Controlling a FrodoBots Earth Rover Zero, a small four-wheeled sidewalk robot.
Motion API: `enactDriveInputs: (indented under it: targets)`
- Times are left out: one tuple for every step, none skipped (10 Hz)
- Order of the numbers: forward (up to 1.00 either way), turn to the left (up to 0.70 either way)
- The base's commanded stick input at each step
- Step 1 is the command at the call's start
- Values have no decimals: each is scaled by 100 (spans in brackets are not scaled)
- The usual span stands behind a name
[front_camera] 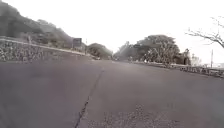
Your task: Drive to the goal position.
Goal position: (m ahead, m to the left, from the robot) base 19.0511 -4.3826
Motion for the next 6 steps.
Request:
enactDriveInputs:
  targets:
    - [85,0]
    - [85,0]
    - [85,0]
    - [85,0]
    - [85,0]
    - [85,0]
